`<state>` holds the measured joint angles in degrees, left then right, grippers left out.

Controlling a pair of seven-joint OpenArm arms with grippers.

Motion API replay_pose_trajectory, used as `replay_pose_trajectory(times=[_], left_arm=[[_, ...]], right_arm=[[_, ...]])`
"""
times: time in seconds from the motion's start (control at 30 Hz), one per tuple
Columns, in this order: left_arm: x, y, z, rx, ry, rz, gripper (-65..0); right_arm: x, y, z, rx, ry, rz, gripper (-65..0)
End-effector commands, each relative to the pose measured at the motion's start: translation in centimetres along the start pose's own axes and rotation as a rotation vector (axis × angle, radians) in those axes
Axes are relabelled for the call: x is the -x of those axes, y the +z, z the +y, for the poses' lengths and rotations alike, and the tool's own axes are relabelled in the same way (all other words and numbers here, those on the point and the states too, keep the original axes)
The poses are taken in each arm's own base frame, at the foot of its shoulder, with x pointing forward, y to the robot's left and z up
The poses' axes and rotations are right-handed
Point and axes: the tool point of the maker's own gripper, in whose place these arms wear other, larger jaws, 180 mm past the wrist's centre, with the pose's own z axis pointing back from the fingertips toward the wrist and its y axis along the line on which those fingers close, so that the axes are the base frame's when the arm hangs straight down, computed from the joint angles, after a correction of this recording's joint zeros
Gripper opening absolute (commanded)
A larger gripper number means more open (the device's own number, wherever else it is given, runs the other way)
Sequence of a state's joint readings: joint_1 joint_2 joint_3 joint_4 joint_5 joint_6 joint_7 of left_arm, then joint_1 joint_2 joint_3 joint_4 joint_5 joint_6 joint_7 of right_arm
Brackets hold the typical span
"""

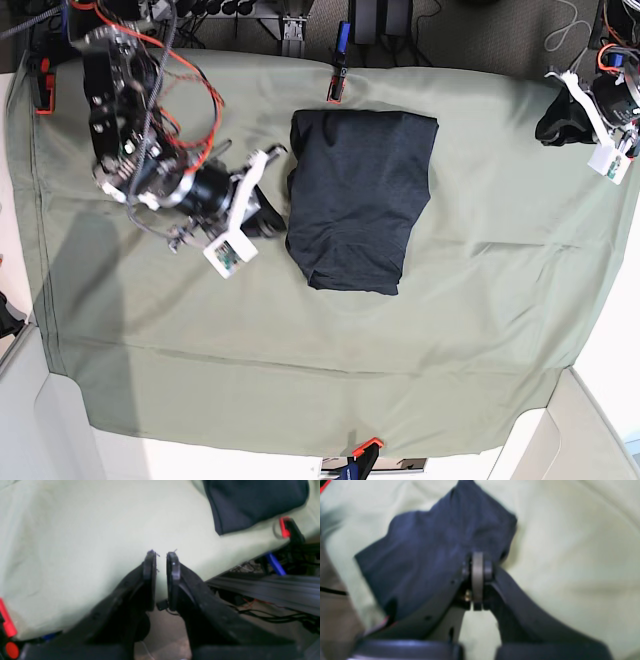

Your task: Fold the T-shirt properly

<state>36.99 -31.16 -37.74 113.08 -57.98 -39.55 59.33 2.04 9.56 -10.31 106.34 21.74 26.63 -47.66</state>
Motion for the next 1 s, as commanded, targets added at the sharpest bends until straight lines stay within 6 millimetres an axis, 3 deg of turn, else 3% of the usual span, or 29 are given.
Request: replay_pose_trajectory(times=[0.0, 0.2, 0.27, 0.37, 0.47, 0.63, 0.73, 0.83, 0.97], left_arm=[[-0.5, 0.5, -0.6, 0.013, -0.027, -0.015, -56.2], [4.4, 1.3, -3.4, 0.027, 0.018, 0.101, -56.2], [6.0, 1.7, -3.7, 0.019, 0.029, 0.147, -56.2], [7.0, 2.1, -3.8, 0.014, 0.028, 0.18, -58.3], [7.7, 2.5, -4.5, 0.042, 0.052, 0.196, -65.0], [8.8, 2.9, -5.1, 0.065, 0.074, 0.239, -65.0], [9.6, 3.1, -5.2, 0.068, 0.079, 0.276, -65.0], [11.7, 4.0, -5.7, 0.078, 0.087, 0.374, -65.0], [14.2, 5.7, -6.8, 0.102, 0.118, 0.461, -65.0]], right_arm=[[-0.6, 1.3, -0.5, 0.011, -0.005, -0.042, -65.0], [5.0, 7.0, -1.1, 0.044, -0.073, 0.057, -65.0], [7.3, 8.6, -1.3, 0.065, -0.074, 0.117, -65.0], [9.4, 11.0, -1.0, 0.082, -0.1, 0.176, -65.0], [10.9, 13.5, 0.2, 0.068, -0.12, 0.225, -65.0], [14.5, 17.8, 1.7, 0.104, -0.204, 0.334, -65.0], [17.0, 19.3, 3.4, 0.098, -0.273, 0.407, -65.0], [19.4, 20.6, 6.2, 0.061, -0.352, 0.478, -65.0], [20.9, 21.6, 8.4, 0.031, -0.408, 0.523, -65.0]])
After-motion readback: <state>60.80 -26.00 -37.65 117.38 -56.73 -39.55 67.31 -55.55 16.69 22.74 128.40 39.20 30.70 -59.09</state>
